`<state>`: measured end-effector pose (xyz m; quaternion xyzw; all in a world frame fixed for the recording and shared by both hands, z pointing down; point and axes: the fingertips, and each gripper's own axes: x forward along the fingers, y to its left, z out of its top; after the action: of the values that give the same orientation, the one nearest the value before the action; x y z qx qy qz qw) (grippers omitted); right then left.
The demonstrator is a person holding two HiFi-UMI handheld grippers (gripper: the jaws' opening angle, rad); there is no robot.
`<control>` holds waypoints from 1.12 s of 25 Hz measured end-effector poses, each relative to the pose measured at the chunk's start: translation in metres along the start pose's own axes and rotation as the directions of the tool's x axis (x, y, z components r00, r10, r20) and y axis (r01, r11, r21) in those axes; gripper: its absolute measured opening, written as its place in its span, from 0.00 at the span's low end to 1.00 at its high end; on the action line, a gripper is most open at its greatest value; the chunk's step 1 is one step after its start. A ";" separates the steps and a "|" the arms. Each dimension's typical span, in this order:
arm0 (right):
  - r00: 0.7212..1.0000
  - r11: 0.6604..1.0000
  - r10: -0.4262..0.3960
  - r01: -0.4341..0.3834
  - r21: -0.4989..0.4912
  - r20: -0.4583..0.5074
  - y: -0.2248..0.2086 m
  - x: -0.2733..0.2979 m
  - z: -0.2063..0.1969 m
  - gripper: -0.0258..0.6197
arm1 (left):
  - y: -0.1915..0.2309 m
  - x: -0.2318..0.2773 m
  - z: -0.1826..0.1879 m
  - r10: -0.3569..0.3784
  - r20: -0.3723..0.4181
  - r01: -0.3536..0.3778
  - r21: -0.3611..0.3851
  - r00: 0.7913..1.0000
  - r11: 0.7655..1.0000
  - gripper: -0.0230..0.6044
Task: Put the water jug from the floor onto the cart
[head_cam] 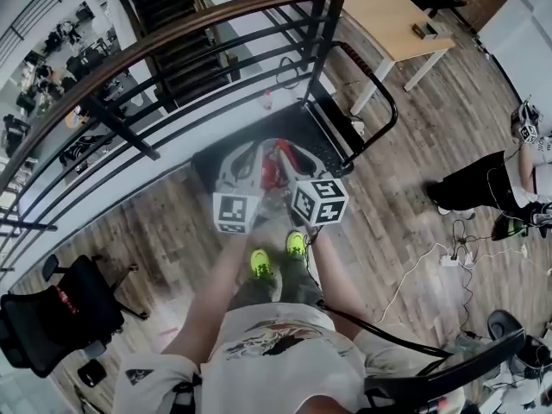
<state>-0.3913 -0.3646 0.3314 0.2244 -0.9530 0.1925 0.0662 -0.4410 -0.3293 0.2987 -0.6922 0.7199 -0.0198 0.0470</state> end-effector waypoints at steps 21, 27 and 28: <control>0.947 0.962 0.271 -0.272 0.016 -0.172 -0.078 0.123 -0.013 0.18 | 0.042 0.118 -0.082 0.242 -0.088 -0.242 0.005 0.966 0.970 0.06; 0.944 0.965 0.264 -0.260 0.045 -0.198 -0.099 0.164 -0.032 0.18 | 0.069 0.143 -0.117 0.247 -0.120 -0.248 0.007 0.961 0.969 0.06; 0.943 0.965 0.264 -0.259 0.049 -0.202 -0.100 0.169 -0.037 0.18 | 0.075 0.144 -0.124 0.252 -0.123 -0.253 0.004 0.960 0.967 0.06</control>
<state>-0.4950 -0.5007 0.4351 0.0755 -0.9601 0.2325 0.1362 -0.5324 -0.4743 0.4090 -0.5926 0.8039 -0.0518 0.0010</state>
